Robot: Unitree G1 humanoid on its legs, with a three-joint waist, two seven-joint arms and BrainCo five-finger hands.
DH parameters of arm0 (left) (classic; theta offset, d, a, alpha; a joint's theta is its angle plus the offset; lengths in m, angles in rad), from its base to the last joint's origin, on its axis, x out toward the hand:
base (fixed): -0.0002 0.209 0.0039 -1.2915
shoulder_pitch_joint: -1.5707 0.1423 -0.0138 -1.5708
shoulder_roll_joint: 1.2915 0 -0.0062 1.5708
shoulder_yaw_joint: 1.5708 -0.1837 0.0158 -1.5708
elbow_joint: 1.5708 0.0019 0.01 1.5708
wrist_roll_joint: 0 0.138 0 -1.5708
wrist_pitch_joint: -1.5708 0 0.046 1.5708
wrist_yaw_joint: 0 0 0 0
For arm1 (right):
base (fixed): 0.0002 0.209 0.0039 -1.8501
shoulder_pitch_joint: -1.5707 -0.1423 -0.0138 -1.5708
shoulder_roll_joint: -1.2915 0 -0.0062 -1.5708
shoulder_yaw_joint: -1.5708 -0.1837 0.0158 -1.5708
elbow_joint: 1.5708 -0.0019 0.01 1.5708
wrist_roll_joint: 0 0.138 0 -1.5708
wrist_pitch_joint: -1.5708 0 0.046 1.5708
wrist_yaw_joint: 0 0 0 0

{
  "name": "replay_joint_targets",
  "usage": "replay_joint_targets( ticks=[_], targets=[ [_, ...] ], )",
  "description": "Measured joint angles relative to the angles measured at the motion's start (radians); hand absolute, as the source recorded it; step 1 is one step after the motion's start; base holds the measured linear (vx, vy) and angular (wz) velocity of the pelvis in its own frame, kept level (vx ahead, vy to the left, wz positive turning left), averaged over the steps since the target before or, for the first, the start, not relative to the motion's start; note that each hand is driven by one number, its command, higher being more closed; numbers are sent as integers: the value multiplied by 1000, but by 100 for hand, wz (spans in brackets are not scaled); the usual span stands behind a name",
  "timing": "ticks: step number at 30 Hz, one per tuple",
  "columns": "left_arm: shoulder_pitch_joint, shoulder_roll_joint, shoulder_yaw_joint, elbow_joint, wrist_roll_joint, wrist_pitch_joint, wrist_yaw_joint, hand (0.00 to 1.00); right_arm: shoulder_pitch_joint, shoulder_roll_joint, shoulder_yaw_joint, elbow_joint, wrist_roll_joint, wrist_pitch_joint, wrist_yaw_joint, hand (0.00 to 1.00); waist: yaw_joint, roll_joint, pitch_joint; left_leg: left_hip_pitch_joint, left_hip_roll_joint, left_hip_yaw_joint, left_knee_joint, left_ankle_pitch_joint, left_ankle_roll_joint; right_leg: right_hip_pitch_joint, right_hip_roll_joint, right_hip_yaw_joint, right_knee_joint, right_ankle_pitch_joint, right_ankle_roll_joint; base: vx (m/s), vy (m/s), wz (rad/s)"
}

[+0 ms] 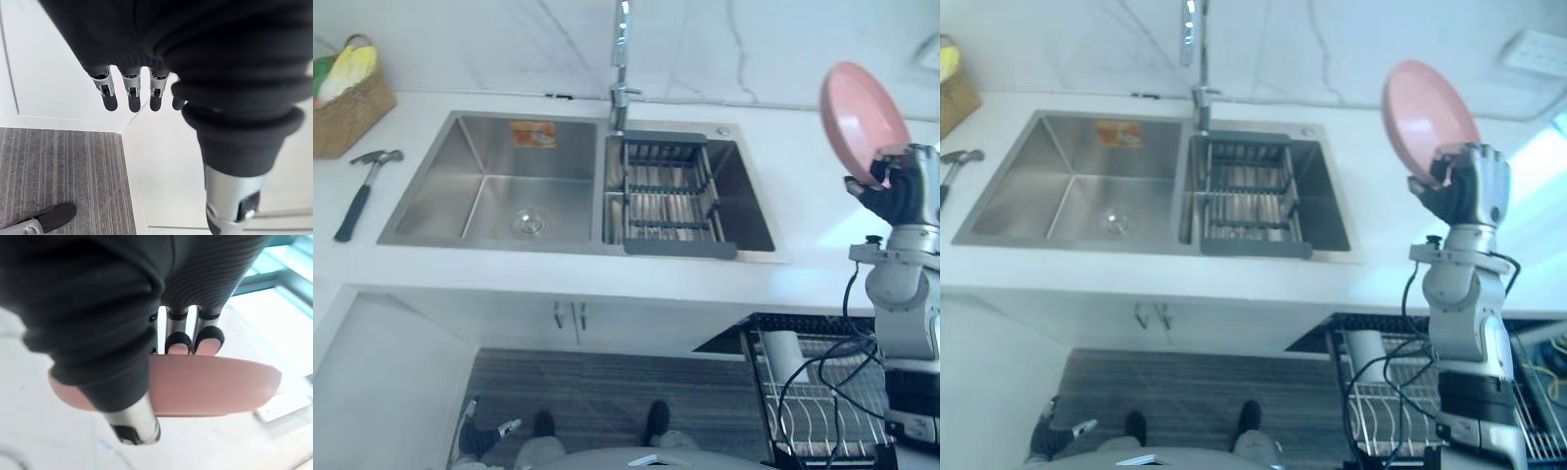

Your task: Walk over to the sink, pick up the cup, carry it to the dishwasher, place the cup inside the dishwasher, then close the dishwasher door

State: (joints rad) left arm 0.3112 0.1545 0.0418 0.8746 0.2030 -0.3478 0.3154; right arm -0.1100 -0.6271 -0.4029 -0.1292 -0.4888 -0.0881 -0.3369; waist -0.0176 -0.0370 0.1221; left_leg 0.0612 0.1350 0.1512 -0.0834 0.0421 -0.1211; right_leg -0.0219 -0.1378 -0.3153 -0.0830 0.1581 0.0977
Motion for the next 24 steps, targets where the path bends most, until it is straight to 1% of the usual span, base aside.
replay_joint_targets(
  ticks=[3, 4, 5, 6, 7, 8, 9, 10, 11, 12, 13, 14, 15, 16, 17, 18, 19, 20, 21, 22, 23, 24],
  targets=[
    [2, -9, -1, -1, 22, 0, -19, 0, 87, 75, -93, -70, 51, 11, -2, 100, -26, -7, -4, 34, -2, 45, -1, -13, -1, 0, 2, 50, 1, 2, -1, -10, 19, -46],
    [2, -10, -3, -3, 35, 0, -25, 0, 122, 93, -121, -93, 51, 23, -3, 100, -42, -10, -3, 47, -4, 68, -1, -19, -3, -2, 3, 69, 1, 7, 1, -10, 25, -51],
    [3, -11, -3, -3, 39, 1, -27, 0, 136, 99, -131, -100, 50, 25, -3, 100, -47, -14, -2, 51, -5, 79, -1, -21, -3, -7, 4, 84, 1, 11, 3, -12, 28, -65],
    [2, -11, -4, -11, 39, 4, -38, 0, 158, 110, -152, -112, 50, 27, -4, 100, -52, -18, -4, 59, -7, 113, 0, -27, -4, -22, 5, 114, 1, 19, 3, -25, 31, -75],
    [4, -11, -5, -34, 40, 14, -42, 0, 182, 113, -166, -125, 50, 27, -8, 100, -60, -30, 1, 60, -9, 142, 4, -32, -6, -40, 5, 143, 1, 26, 3, -28, 31, -75],
    [4, -11, -4, -45, 40, 15, -42, 0, 192, 113, -170, -133, 50, 27, -12, 100, -66, -31, 1, 60, -14, 154, 4, -33, -5, -49, 5, 153, 1, 30, 2, -41, 20, -62],
    [3, -6, -4, -66, 39, 23, -46, 0, 212, 121, -183, -142, 50, 26, -17, 100, -79, -42, 6, 59, -19, 176, 5, -36, -5, -63, 7, 172, 2, 30, 2, -42, 21, -53],
    [1, -4, -4, -81, 39, 26, -48, 0, 242, 139, -207, -159, 50, 26, -23, 100, -84, -48, 9, 61, -23, 196, 5, -39, -6, -77, 6, 171, 3, 25, -1, -30, 33, -60],
    [-4, -2, -3, -83, 39, 33, -53, 0, 261, 162, -222, -184, 50, 26, -28, 100, -91, -51, 10, 60, -25, 213, 11, -45, -3, -97, 4, 158, 26, -9, 8, -16, 58, -51],
    [-7, -2, -2, -83, 38, 44, -59, 0, 267, 178, -224, -198, 50, 26, -36, 100, -95, -49, 11, 53, -20, 218, 27, -55, 4, -113, 2, 136, 47, -53, 19, 14, 84, -74],
    [-10, -4, 0, -90, 35, 63, -62, 0, 266, 216, -224, -217, 50, 21, -49, 100, -97, -10, 12, 38, 34, 249, 52, -78, 28, -125, 1, 36, 105, -144, 3, 79, 95, -73],
    [-10, -1, 7, -101, 34, 67, -62, 0, 273, 230, -224, -222, 50, 12, -57, 100, -99, -24, 11, 35, 42, 274, 77, -87, 24, -148, -22, -10, 216, -135, -60, 144, 79, -71],
    [-9, 16, 18, -117, 30, 70, -61, 0, 281, 230, -224, -226, 50, 9, -60, 100, -104, -50, 10, 39, 27, 284, 105, -102, 10, -151, -38, -42, 271, -98, -91, 122, -6, -86],
    [-30, 31, 46, -116, 11, 90, -62, 0, 271, 228, -205, -247, 49, 4, -60, 100, -94, -83, 15, 10, 41, 317, 198, -153, 12, -135, -23, -48, 221, -40, -64, -36, -41, -106],
    [-42, 28, 58, -111, -9, 105, -63, 0, 233, 229, -181, -250, 49, -4, -62, 100, -89, -76, 16, -10, 59, 321, 227, -164, 29, -139, 12, -44, 152, 59, -83, -166, -45, -134],
    [-53, 29, 62, -113, -23, 109, -65, 0, 207, 228, -164, -249, 48, -10, -60, 100, -79, -73, 16, -14, 57, 327, 218, -169, 39, -136, 40, -30, 73, 149, -68, -54, 2, -157],
    [-73, 20, 75, -107, -43, 112, -70, 0, 171, 239, -145, -249, 41, -31, -58, 100, -48, -47, 22, -8, 87, 401, 199, -167, 27, -137, 53, -70, 74, 86, -99, 335, 9, -150],
    [-84, 23, 78, -107, -56, 122, -68, 0, 169, 238, -126, -248, 22, -38, -52, 100, -48, -50, 19, 0, 95, 428, 218, -168, 28, -96, 31, -146, 154, -32, -104, 532, 6, -125],
    [-84, 26, 86, -108, -64, 125, -67, 0, 168, 238, -117, -248, 13, -40, -48, 100, -46, -55, 21, 3, 93, 438, 228, -168, 27, -61, 27, -163, 142, -57, -82, 518, -4, -75],
    [-84, 27, 106, -105, -66, 131, -65, 0, 162, 237, -107, -250, 8, -48, -31, 100, -37, -70, 21, 0, 95, 457, 258, -169, 29, 5, 23, -161, 69, -49, -52, 212, -59, -50],
    [-85, 27, 116, -96, -67, 131, -65, 0, 158, 236, -107, -251, 8, -52, -11, 100, -39, -74, 23, -14, 96, 454, 279, -169, 28, 28, 25, -163, 20, -42, -39, 76, -100, -36],
    [-85, 23, 116, -91, -66, 131, -65, 0, 156, 234, -108, -249, 8, -52, -1, 100, -42, -70, 25, -16, 98, 452, 284, -170, 26, 32, 29, -167, 10, -44, -38, -53, -141, -3]
  ],
)
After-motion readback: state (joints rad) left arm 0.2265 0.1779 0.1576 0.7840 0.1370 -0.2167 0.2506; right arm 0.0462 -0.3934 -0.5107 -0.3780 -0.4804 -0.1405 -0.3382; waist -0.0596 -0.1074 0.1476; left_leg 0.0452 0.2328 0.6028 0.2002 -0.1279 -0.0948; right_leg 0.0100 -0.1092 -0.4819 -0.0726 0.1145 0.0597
